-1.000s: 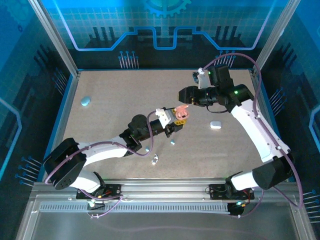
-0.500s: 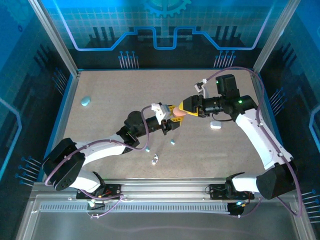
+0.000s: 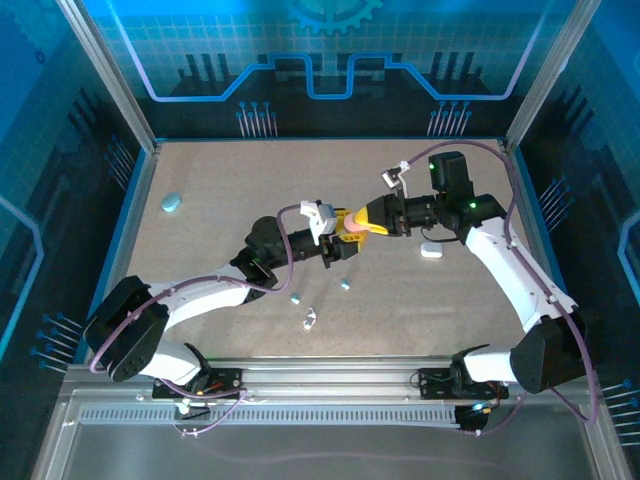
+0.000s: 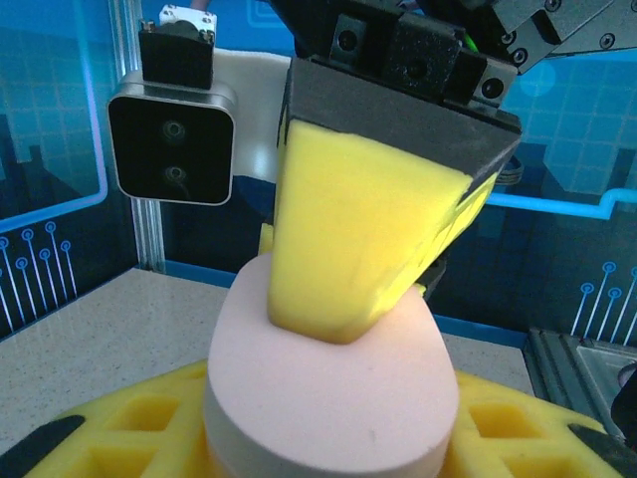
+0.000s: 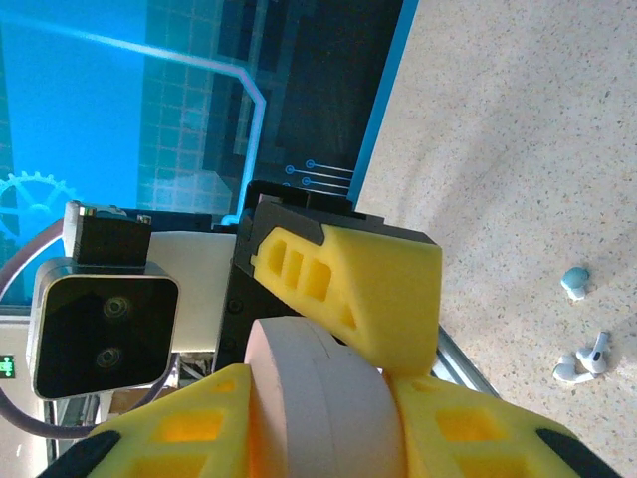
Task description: Insert wireless bluetooth earbuds into charging case
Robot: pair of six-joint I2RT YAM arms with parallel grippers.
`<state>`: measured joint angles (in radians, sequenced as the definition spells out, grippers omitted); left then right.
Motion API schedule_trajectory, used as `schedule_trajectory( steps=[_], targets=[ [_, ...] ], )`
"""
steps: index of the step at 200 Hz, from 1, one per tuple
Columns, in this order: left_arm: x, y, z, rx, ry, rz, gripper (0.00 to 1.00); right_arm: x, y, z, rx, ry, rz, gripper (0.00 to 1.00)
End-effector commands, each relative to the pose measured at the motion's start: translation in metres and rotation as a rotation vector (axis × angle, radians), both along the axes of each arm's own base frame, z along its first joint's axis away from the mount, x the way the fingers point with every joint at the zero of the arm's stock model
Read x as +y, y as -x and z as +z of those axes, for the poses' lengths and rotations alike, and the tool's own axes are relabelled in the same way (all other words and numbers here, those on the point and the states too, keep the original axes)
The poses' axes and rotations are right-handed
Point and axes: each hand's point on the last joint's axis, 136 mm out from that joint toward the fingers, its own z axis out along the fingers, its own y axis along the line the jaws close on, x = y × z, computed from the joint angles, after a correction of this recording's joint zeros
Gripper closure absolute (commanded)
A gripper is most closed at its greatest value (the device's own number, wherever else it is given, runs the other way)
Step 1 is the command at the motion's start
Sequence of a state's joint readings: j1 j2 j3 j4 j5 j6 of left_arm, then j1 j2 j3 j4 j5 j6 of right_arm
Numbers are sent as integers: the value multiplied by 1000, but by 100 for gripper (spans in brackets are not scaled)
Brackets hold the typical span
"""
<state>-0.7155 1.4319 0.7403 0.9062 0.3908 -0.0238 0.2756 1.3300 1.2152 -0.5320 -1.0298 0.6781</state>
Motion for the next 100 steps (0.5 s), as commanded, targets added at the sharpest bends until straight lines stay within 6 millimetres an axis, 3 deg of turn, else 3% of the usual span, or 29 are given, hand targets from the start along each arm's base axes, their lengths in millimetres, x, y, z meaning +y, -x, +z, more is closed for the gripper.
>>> schedule_trajectory(
  steps=[1,40,54,70,86,100],
  targets=[
    [5,-4,25,-21,24,15,54,-6,-4,1,-3,-11,-36,75],
    [9,-18,-2,36,-82,89,45,-11,-24,-10,11,2,-146,80],
    [13,-21,-8,48,-94,117,34,-13,-33,-16,25,2,-183,81],
    [20,-24,-18,65,-121,153,30,-18,-47,-22,25,0,-240,81],
    [30,-27,-27,89,-145,212,26,-28,-68,-40,11,42,-328,80],
    [42,-27,-32,103,-151,267,24,-41,-89,-69,12,123,-415,80]
  ],
)
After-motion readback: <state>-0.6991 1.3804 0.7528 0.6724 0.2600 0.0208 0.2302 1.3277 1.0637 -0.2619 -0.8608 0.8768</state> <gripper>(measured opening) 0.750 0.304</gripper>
